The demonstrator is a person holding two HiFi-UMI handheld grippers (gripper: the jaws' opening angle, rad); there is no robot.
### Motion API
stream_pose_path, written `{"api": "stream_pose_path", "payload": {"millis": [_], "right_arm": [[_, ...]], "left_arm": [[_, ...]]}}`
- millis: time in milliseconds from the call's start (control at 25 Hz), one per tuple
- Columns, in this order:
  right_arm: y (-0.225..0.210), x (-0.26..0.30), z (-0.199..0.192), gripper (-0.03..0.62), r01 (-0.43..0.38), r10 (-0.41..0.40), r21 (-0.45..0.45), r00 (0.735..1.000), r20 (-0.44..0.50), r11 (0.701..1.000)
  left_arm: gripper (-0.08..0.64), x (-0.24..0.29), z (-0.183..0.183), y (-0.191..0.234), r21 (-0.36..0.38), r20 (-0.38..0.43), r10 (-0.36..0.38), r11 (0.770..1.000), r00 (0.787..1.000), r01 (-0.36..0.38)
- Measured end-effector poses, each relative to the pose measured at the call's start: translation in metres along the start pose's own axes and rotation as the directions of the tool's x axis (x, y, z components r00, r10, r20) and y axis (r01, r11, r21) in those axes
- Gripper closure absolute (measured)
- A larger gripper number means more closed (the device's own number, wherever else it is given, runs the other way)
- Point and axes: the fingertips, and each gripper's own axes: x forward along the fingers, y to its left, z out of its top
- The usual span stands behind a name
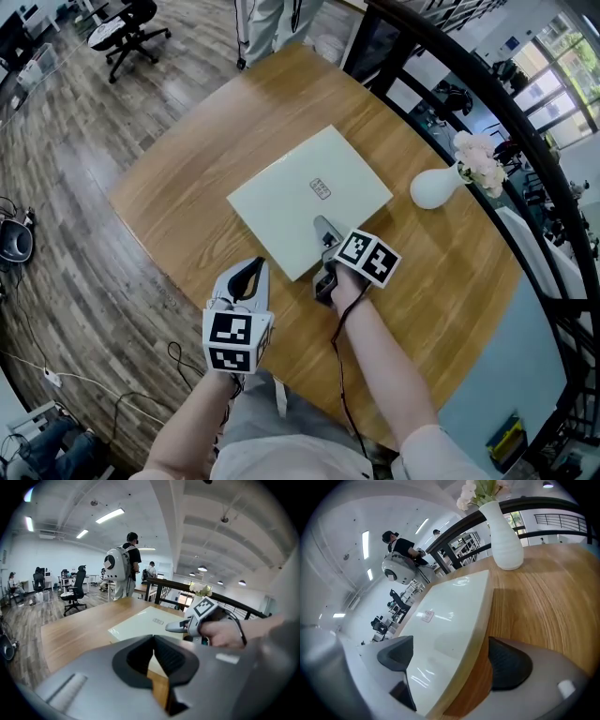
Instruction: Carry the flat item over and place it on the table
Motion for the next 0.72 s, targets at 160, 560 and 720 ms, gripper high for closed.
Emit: {"api": "stream_pose_path", "payload": {"millis": [160, 560, 720], "right_arm": [[0.008, -0.026, 0.009, 0.169, -0.012, 0.017, -0.113, 0.999, 0.042, 0.994], [0.04, -0.118, 0.042, 0.528, -0.027, 0.071, -0.2, 0.974, 0.215, 0.979], [0.058, -0.163, 0.06, 0.591, -0.034, 0.113, -0.256, 0.947, 0.3, 0.966]], "left_arm": [[0.557, -0.01, 0.01, -0.001, -0.002, 0.017, 0.011, 1.0, 1.0, -0.011], [0.557, -0.063, 0.061, -0.011, 0.006, 0.127, 0.023, 1.0, 0.992, -0.024], [0.558, -0.088, 0.087, -0.017, 0.014, 0.202, 0.029, 0.999, 0.979, -0.032]]}}
